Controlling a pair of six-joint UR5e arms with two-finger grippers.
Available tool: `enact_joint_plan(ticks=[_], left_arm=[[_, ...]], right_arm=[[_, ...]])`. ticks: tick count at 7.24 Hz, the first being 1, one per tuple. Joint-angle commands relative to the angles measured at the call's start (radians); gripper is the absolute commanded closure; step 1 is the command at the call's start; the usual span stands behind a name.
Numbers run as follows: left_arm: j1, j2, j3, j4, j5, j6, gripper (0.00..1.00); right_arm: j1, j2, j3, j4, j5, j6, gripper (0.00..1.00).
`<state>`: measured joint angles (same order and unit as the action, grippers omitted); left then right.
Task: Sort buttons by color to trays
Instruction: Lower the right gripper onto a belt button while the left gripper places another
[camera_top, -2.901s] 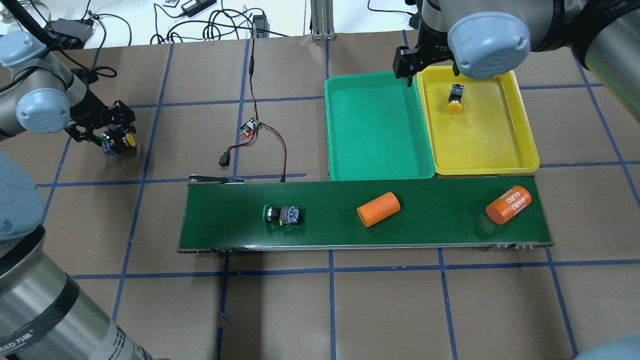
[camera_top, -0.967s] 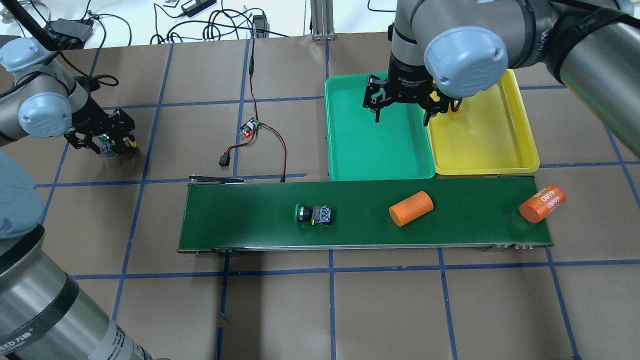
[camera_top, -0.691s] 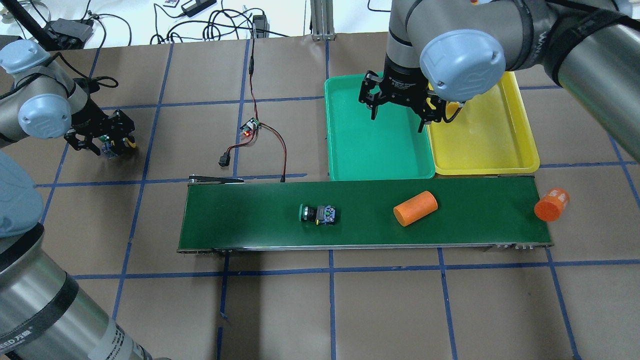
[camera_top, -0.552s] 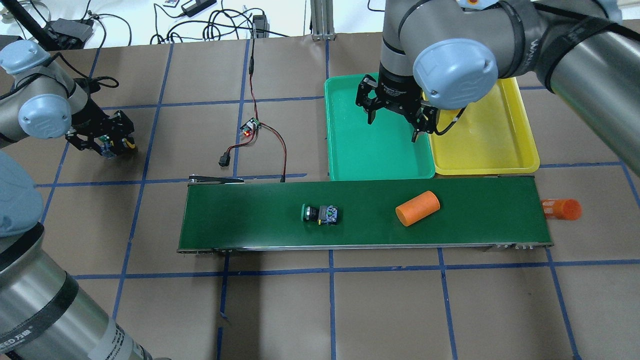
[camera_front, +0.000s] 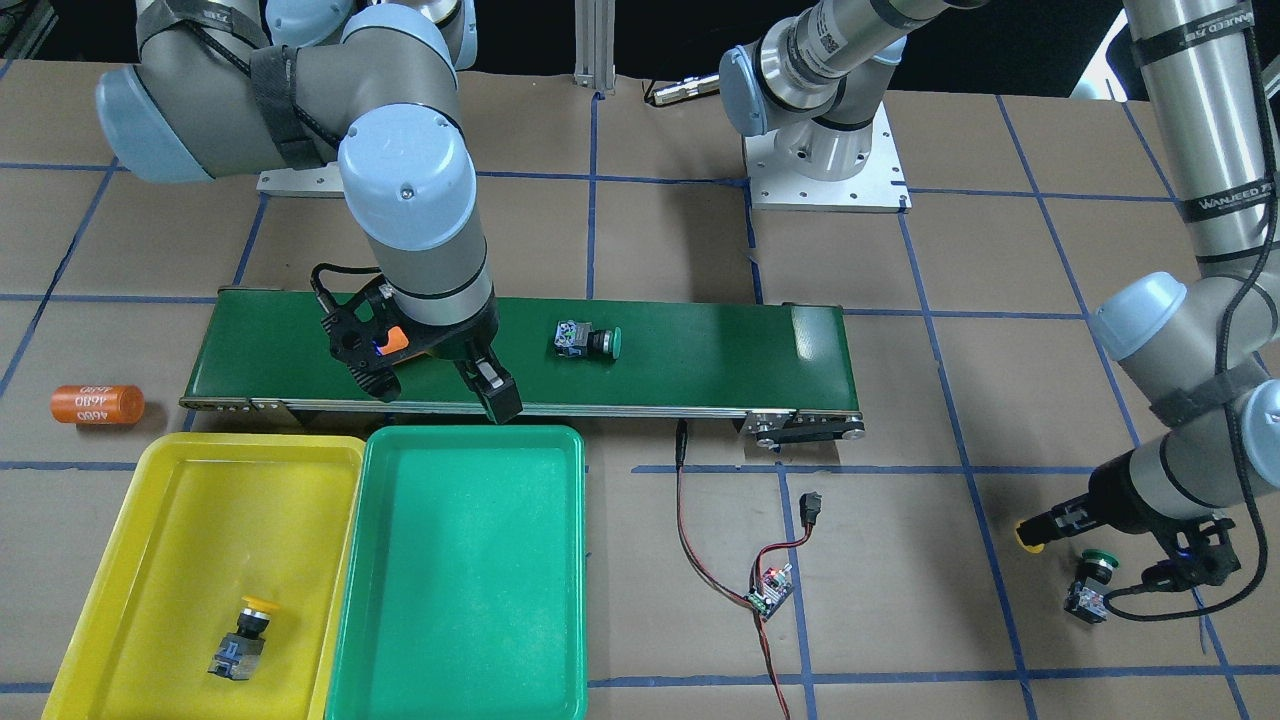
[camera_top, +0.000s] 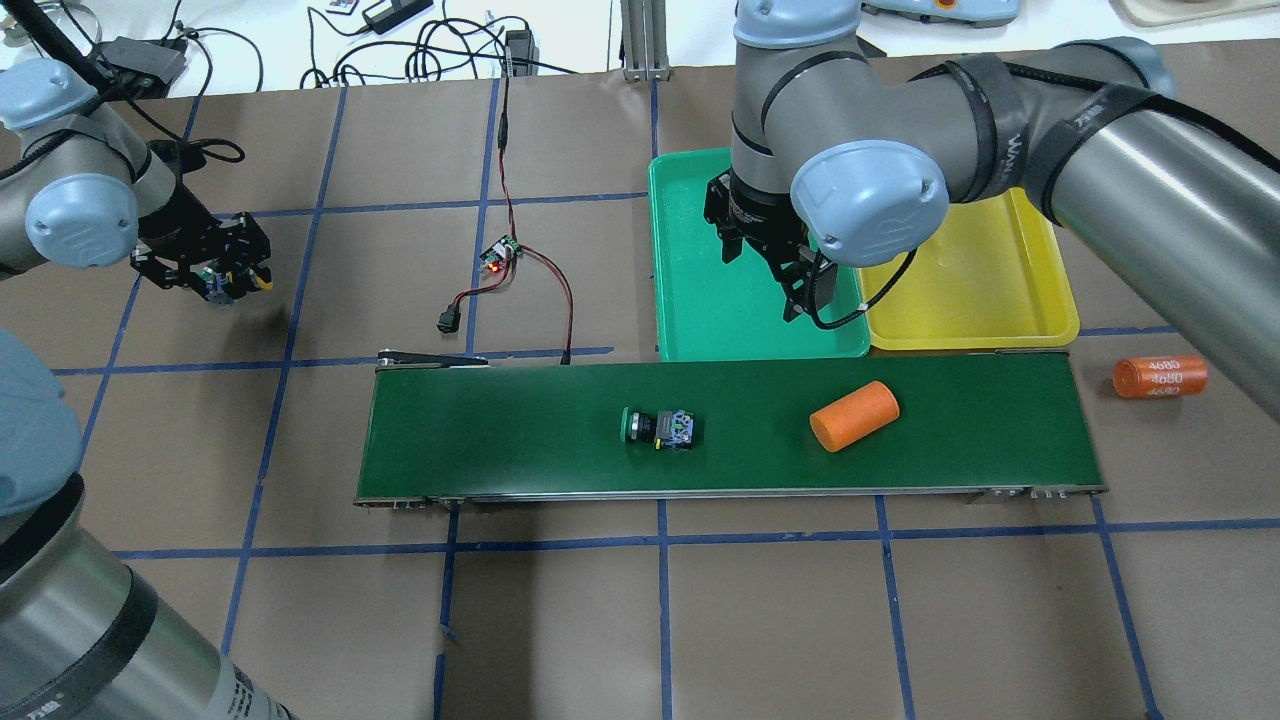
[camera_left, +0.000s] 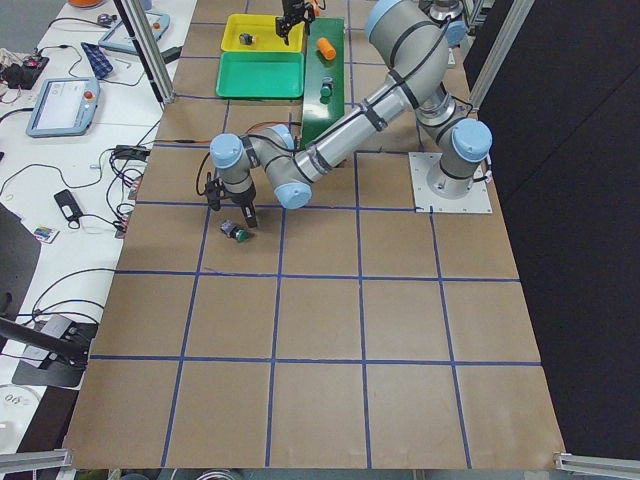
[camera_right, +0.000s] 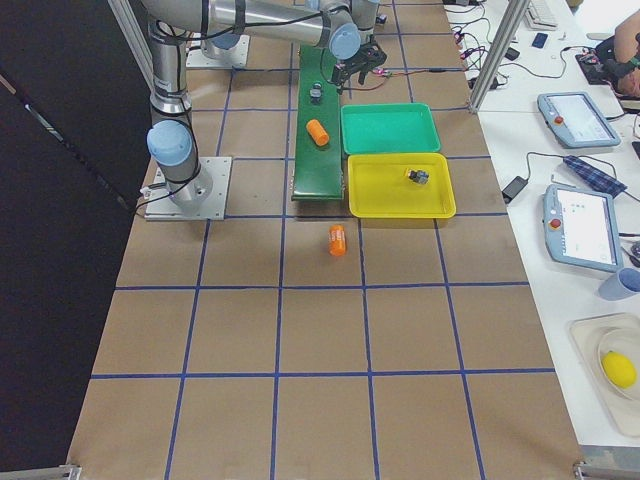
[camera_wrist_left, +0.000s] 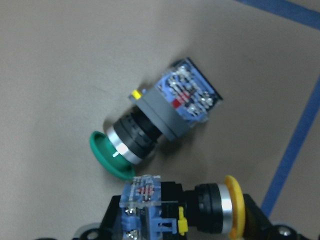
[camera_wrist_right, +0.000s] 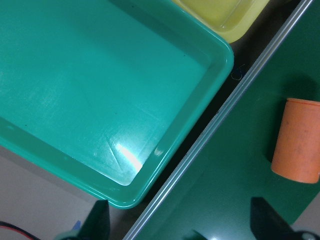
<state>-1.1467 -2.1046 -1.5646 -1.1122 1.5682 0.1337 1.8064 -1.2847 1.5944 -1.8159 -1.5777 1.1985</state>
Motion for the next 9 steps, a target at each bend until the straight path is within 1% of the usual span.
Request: enact_joint_plan(ticks=[1, 2, 3, 4, 5, 6, 7, 8, 9], left_arm=[[-0.141, 0.191, -0.101, -0.118, -0.046, 0.0, 0.93], [-0.25, 0.256, -0.176, -0.123, -0.045, 0.006, 0.93], [-0.337, 0.32, -0.257, -0.123, -0.05, 0.004, 0.93], [-0.4, 0.378, -0.32, -0.123, -0.053, -0.006, 0.93], [-0.456, 0.403, -0.365, -0.109, -0.051, -0.009, 0.91], [-0.482, 0.41, -0.379, -0.112, -0.047, -0.014, 0.82], [-0.484, 0.41, -0.405, -0.11, -0.051, -0.016, 0.7], [-0.484, 0.408, -0.431, -0.107, -0.051, -0.063, 0.36], [-0.485, 0.41, -0.436, -0.106, -0.051, -0.112, 0.07]], right_arm=[[0.001, 0.004, 0.009, 0.0, 0.001, 0.109, 0.0], [0.001, -0.008, 0.033, 0.003, 0.065, 0.168, 0.0], [-0.001, -0.008, 0.076, -0.003, 0.077, 0.167, 0.0], [0.001, -0.03, 0.116, -0.026, 0.087, 0.17, 0.0], [-0.002, -0.042, 0.133, -0.045, 0.087, 0.164, 0.0], [-0.001, -0.054, 0.154, -0.043, 0.088, 0.167, 0.0], [-0.007, -0.106, 0.204, -0.049, 0.138, 0.164, 0.0], [-0.004, -0.151, 0.278, -0.107, 0.171, 0.17, 0.0], [-0.013, -0.166, 0.361, -0.202, 0.169, 0.173, 0.0]])
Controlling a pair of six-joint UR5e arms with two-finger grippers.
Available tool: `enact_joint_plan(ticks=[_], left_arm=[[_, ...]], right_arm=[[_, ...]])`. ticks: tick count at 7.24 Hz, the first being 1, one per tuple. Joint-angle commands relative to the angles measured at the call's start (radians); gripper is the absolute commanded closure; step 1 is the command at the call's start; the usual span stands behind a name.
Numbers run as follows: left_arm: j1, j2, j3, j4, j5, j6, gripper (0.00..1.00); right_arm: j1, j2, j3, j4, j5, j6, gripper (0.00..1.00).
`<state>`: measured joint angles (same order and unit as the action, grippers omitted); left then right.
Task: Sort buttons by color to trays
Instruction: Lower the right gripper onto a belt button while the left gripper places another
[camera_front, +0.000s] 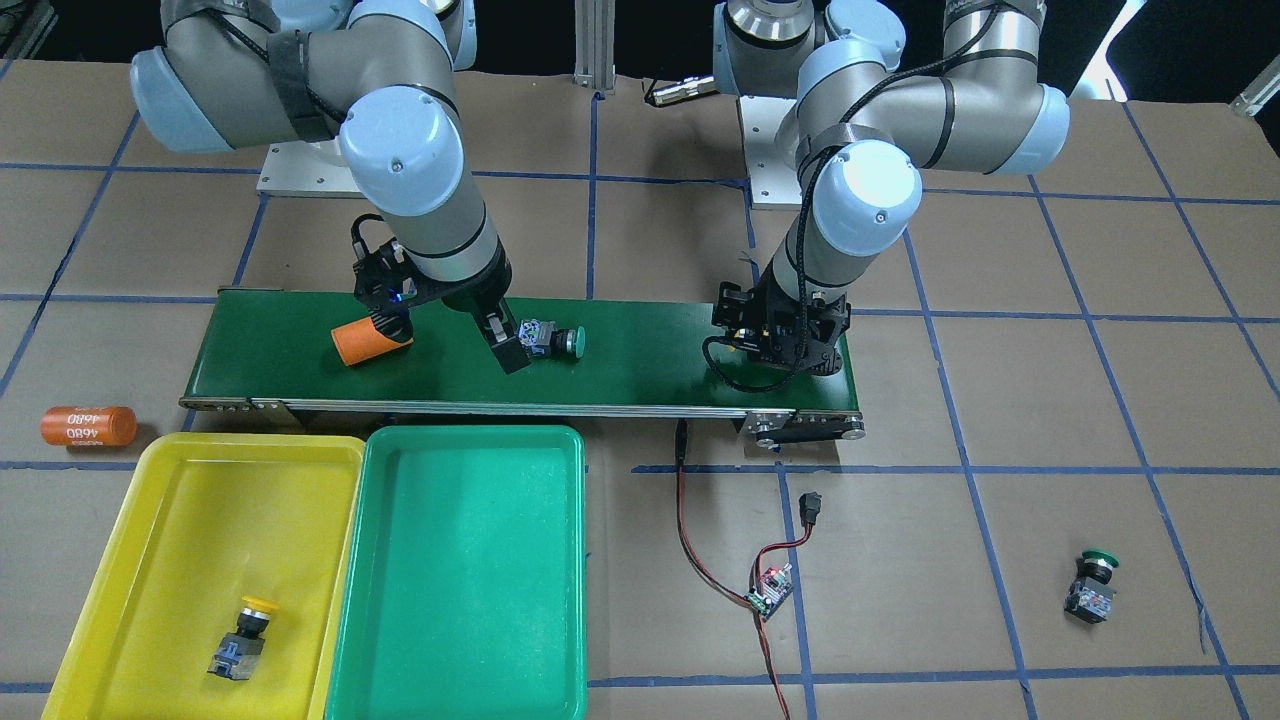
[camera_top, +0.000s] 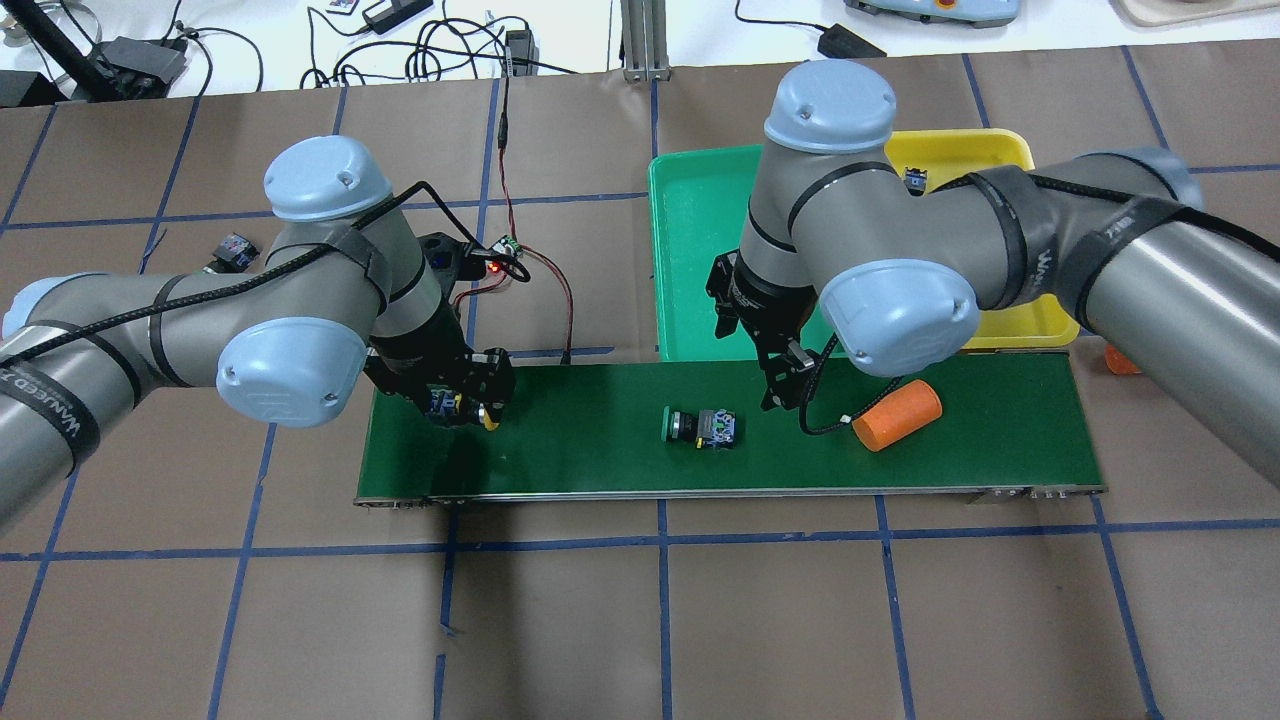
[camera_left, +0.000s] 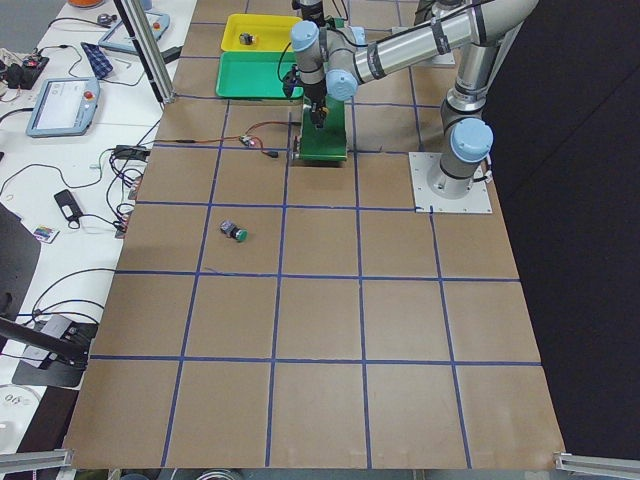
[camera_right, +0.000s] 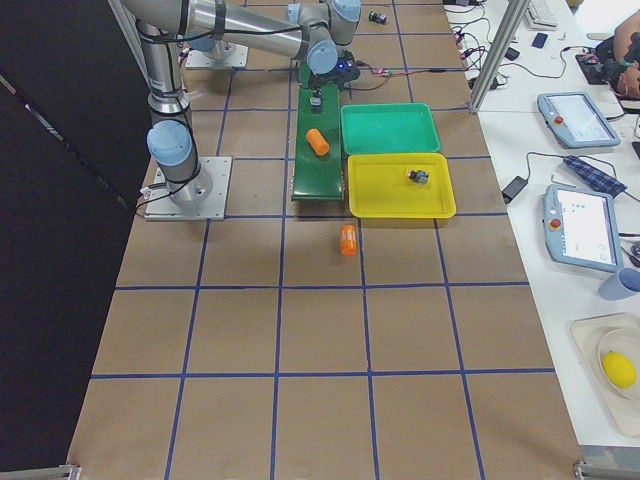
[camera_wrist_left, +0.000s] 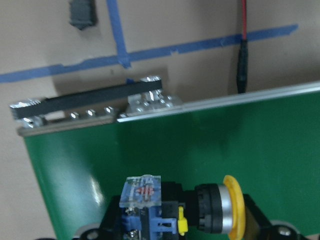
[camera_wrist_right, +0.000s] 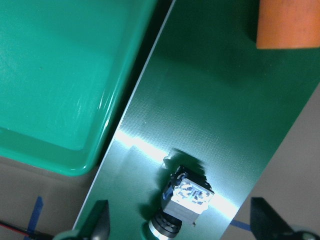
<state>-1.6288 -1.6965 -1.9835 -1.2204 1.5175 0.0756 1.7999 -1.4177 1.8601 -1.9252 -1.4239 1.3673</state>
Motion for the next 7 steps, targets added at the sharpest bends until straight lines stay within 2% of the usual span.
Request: enact_joint_plan(ticks=[1, 2, 4, 5, 7], left_arm=[[-0.002, 0.006, 0.0, 0.002, 0.0, -0.069, 0.0], [0.013, 0.011, 0.018, 0.001, 0.0, -0.072, 0.0], [0.117, 0.003, 0.145, -0.071, 0.001, -0.068, 0.0], [0.218, -0.037, 0.217, -0.118, 0.001, -0.053, 0.0], [0.361, -0.144, 0.313, -0.105, -0.002, 0.03, 0.0]], right_arm=[[-0.001, -0.035, 0.15, -0.153, 0.013, 0.013, 0.0], [-0.005, -0.035, 0.16, -0.159, 0.013, 0.022, 0.0], [-0.005, -0.024, 0.162, -0.163, 0.006, 0.021, 0.0], [-0.007, -0.009, 0.159, -0.169, 0.01, 0.015, 0.0], [-0.007, 0.014, 0.171, -0.201, 0.002, 0.019, 0.0]])
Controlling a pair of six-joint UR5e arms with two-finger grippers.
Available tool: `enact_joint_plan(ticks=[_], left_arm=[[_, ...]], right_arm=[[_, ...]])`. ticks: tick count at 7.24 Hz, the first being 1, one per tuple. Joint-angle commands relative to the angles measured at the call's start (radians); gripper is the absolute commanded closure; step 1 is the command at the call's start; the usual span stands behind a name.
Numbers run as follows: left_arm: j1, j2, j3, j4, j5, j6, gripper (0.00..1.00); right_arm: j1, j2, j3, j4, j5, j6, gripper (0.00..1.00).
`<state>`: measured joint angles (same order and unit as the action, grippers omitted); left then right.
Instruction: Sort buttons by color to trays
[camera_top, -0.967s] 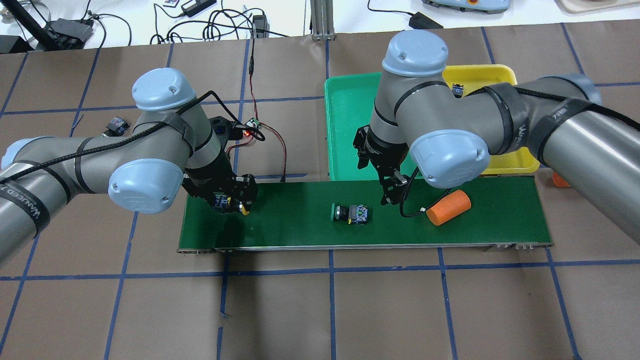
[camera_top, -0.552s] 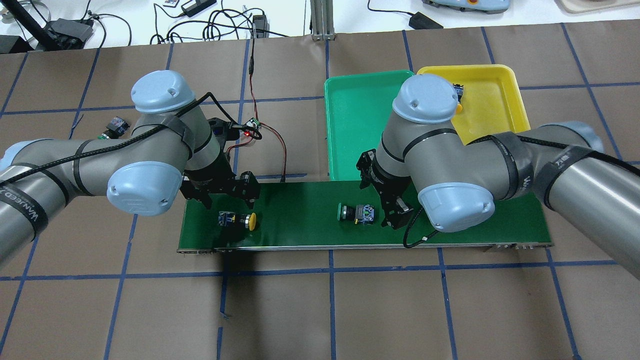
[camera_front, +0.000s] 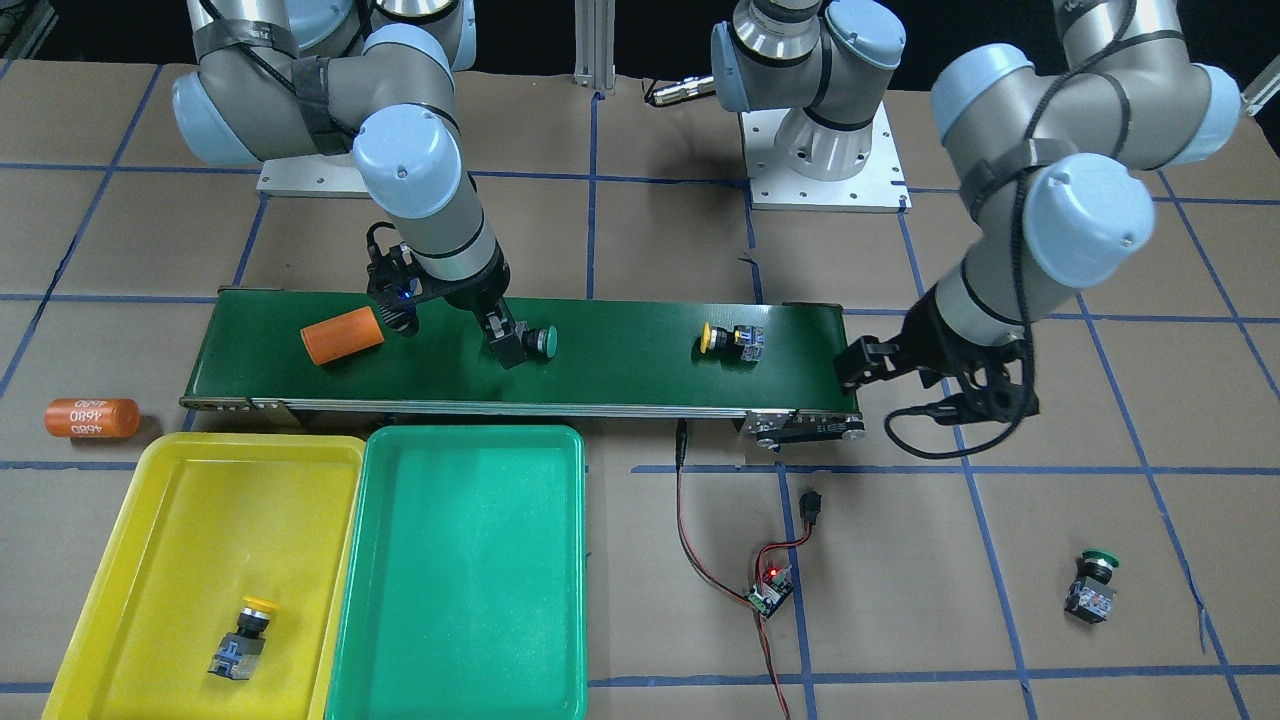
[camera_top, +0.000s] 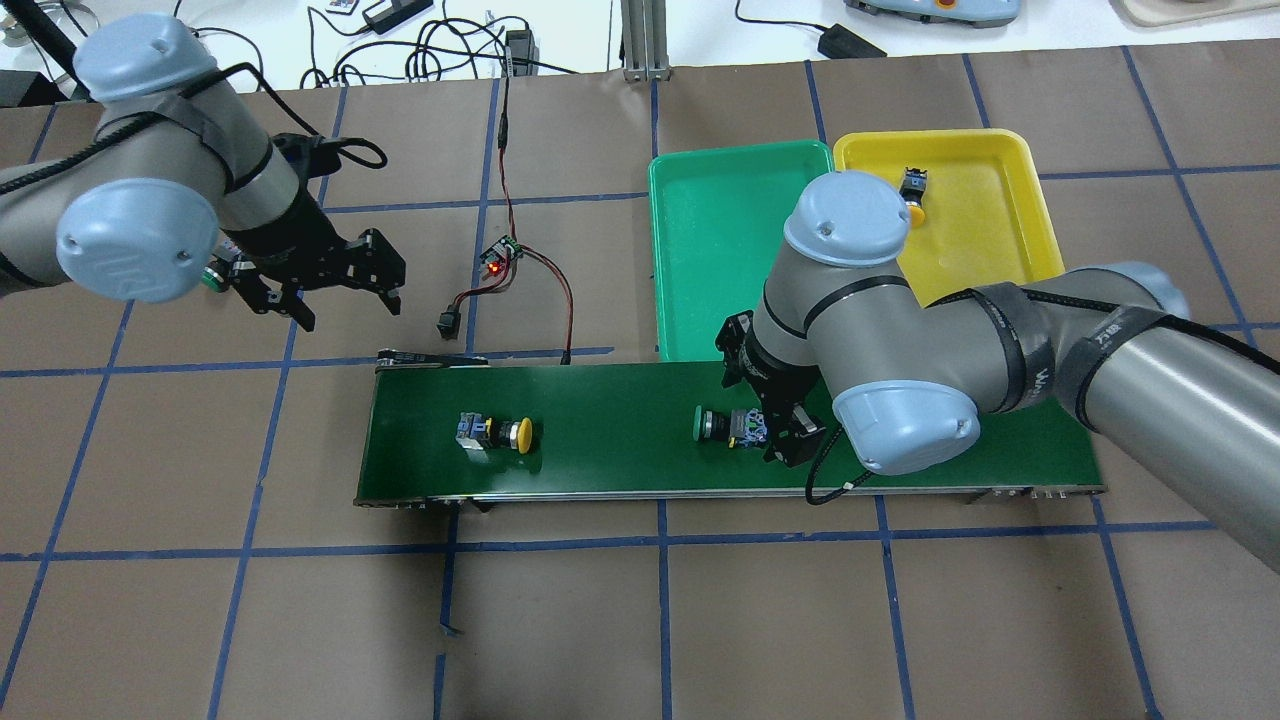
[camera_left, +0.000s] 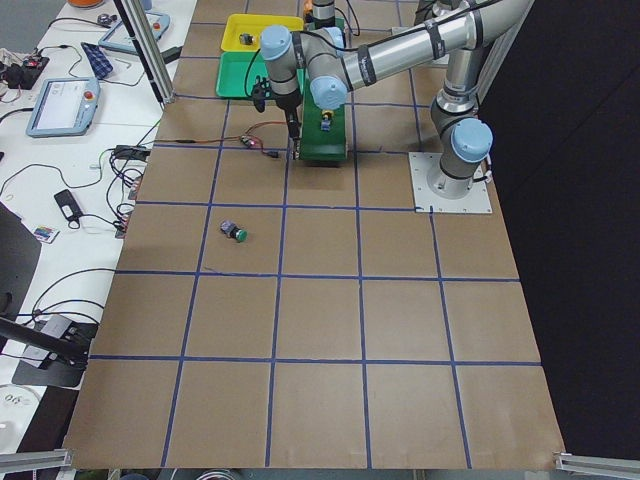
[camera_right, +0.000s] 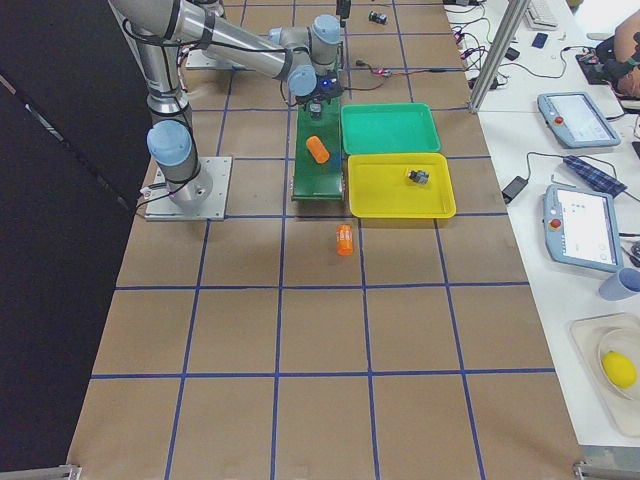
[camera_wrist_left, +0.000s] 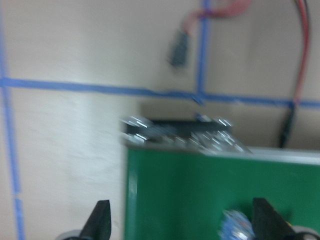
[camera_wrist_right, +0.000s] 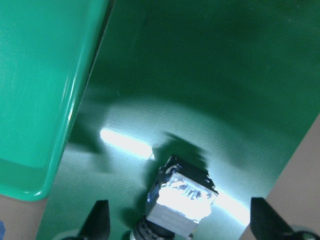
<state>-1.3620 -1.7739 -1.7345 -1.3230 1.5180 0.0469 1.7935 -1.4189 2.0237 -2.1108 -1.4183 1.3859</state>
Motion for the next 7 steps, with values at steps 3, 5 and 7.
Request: enact_joint_plan(ticks=[3, 5, 7], left_arm=[[0.185, -0.301, 0.284, 0.021, 0.005, 0.29, 0.0], [0.216, -0.476, 0.471, 0.073, 0.014, 0.437, 0.0], [0.268, -0.587, 0.556, 0.073, 0.014, 0.533, 0.0]], right_arm=[[-0.006, 0.049, 0.0, -0.018, -0.005, -0.016, 0.81], [-0.008, 0.051, -0.006, -0.018, -0.004, -0.08, 1.0], [-0.017, 0.051, -0.022, -0.018, -0.007, -0.151, 1.0]])
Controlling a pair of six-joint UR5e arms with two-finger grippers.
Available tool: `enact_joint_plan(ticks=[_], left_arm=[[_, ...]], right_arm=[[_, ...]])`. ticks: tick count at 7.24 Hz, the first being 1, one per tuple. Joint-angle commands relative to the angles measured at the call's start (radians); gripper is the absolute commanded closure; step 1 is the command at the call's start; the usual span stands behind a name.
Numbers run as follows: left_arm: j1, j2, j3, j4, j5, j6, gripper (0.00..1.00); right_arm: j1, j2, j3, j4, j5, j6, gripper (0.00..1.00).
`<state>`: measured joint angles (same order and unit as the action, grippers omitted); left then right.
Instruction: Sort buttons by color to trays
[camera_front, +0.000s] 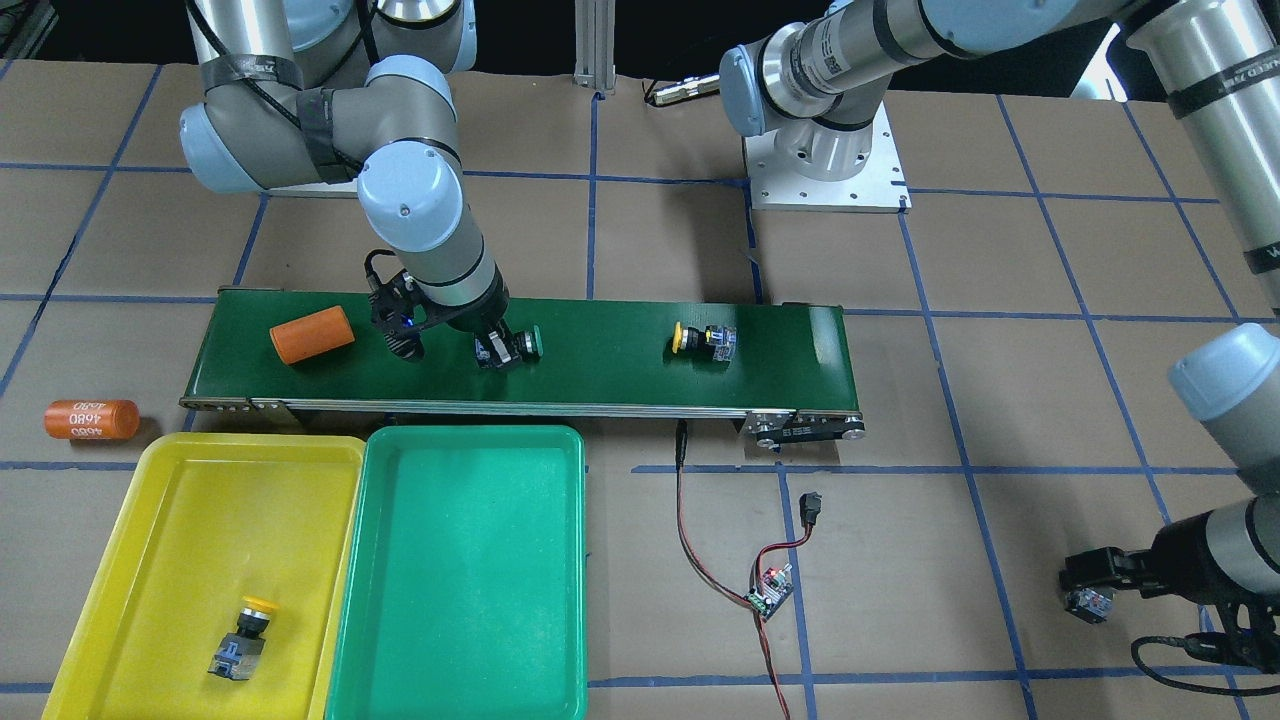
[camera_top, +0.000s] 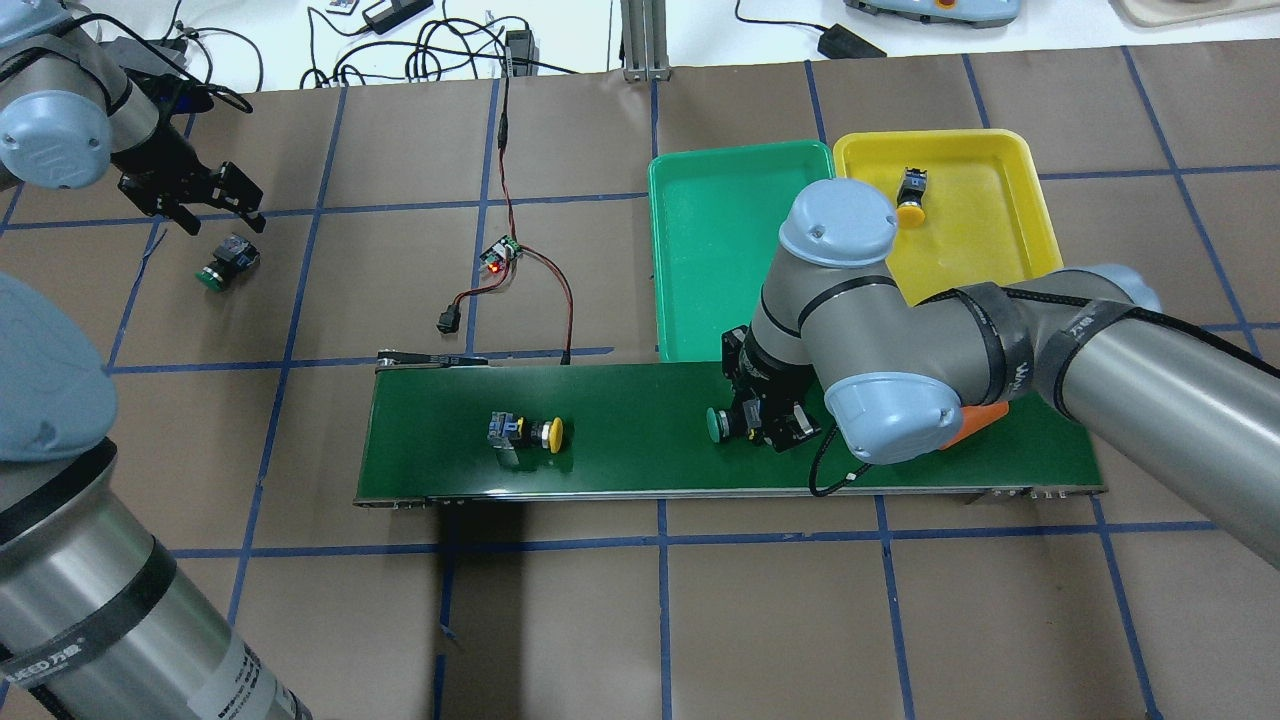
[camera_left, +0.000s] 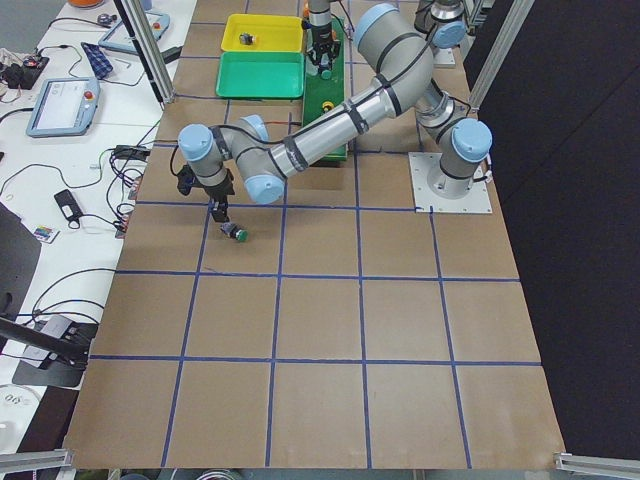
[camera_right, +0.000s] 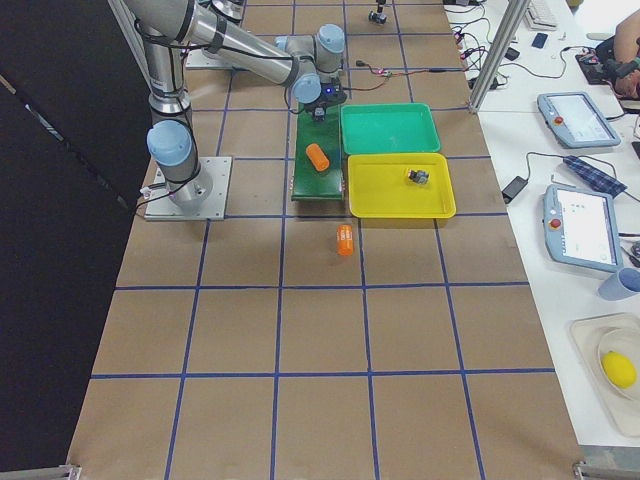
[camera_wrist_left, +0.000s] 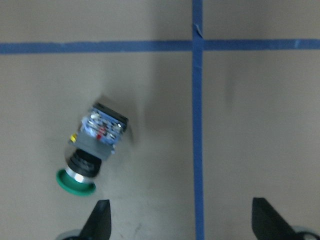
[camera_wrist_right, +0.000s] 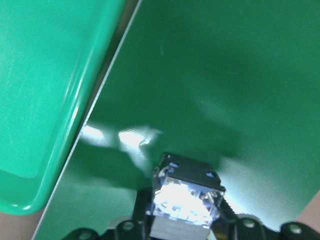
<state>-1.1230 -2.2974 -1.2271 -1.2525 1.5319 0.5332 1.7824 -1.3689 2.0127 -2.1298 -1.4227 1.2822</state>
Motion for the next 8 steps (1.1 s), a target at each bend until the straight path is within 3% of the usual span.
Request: enact_joint_plan(ticks=[1, 2, 4, 5, 6, 7, 8], left_arm=[[0.035, -0.086, 0.046, 0.004, 0.001, 0.097, 0.0], [0.034, -0.092, 0.032, 0.001, 0.001, 0.111, 0.0], [0.022, -0.088, -0.006, -0.004, -0.004, 0.104, 0.0], [0.022, -0.086, -0.009, -0.005, -0.004, 0.103, 0.17], [0.023, -0.08, -0.011, -0.014, -0.004, 0.103, 0.73], [0.02, -0.071, -0.012, -0.024, -0.004, 0.103, 0.89], [0.012, -0.054, -0.014, -0.074, -0.003, 0.096, 0.9]], right_arm=[[-0.026, 0.001, -0.032, 0.001, 0.001, -0.064, 1.0], [-0.041, 0.005, -0.085, -0.001, 0.013, -0.073, 1.0], [-0.043, 0.124, -0.248, -0.009, -0.019, -0.1, 1.0], [-0.043, 0.214, -0.326, -0.056, -0.065, -0.101, 1.0], [-0.043, 0.299, -0.369, -0.165, -0.077, -0.098, 1.0], [-0.043, 0.298, -0.374, -0.165, -0.093, -0.098, 1.0], [-0.043, 0.301, -0.373, -0.16, -0.117, -0.099, 0.7]])
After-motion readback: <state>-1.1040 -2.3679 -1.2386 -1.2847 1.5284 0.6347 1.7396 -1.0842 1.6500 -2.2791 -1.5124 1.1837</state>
